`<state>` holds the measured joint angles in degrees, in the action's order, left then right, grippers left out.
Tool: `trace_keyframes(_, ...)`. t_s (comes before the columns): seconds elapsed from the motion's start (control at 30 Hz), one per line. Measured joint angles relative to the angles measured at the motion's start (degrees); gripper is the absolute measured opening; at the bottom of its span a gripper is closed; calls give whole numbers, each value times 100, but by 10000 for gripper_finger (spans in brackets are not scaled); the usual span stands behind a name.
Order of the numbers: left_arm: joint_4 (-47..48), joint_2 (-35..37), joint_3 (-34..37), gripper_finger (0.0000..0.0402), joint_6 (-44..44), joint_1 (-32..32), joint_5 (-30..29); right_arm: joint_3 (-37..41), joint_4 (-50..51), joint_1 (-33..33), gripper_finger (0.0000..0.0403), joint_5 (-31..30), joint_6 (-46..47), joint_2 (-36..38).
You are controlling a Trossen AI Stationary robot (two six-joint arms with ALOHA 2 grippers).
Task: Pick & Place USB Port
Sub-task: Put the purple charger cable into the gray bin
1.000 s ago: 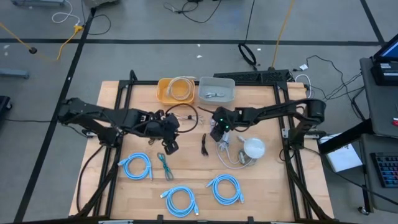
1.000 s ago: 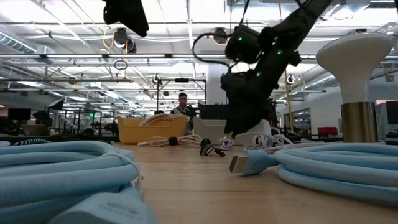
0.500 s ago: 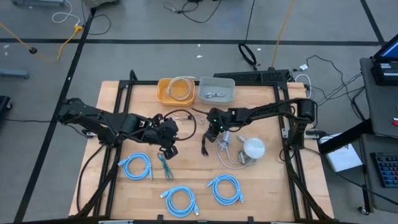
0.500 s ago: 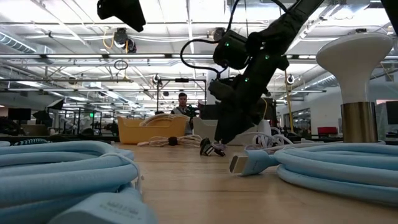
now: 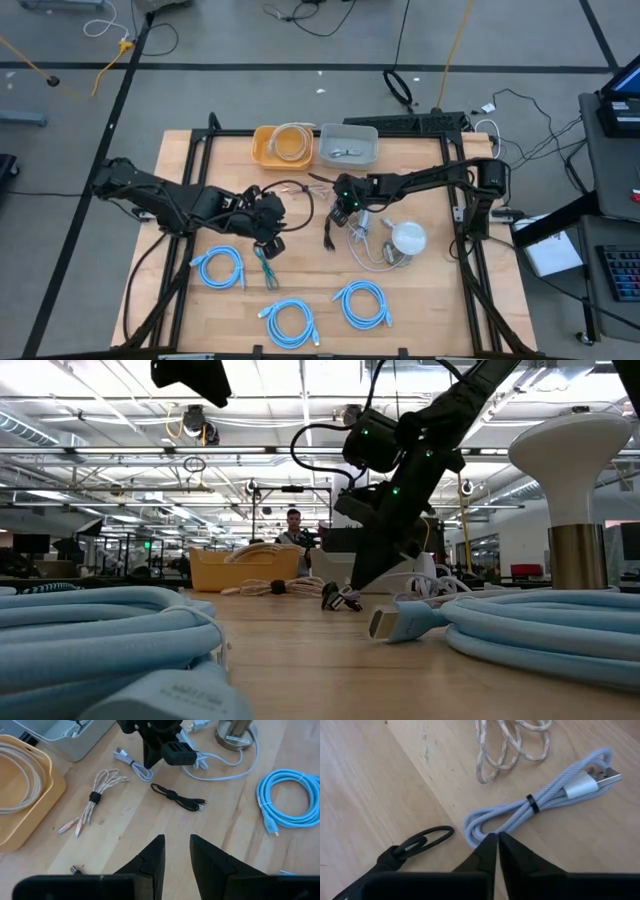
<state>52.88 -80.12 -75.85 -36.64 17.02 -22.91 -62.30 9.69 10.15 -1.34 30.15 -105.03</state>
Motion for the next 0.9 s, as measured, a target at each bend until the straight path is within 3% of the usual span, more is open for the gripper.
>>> trace_keyframes(0.3,-2,0,0,93,35,-4,-267,7,194,2,4,367,324,0)
trace_keyframes(0.4,-2,-2,0,93,45,-28,-267,7,2,2,4,1068,344,13)
trace_keyframes(0.53,0,-2,0,93,45,-55,-287,7,-707,0,16,2520,878,22)
trace_keyframes(0.63,0,-2,0,93,45,-55,-376,11,-1883,-55,37,3570,1540,26)
trace_keyframes(0.73,0,-2,0,93,52,-55,-381,11,-3874,-170,56,4284,2362,79)
trace_keyframes(0.83,0,-2,0,93,99,-55,-387,7,-6078,-322,68,4301,2941,85)
trace_keyframes(0.9,0,-2,0,93,123,-55,-386,7,-7330,-421,72,3986,3483,85)
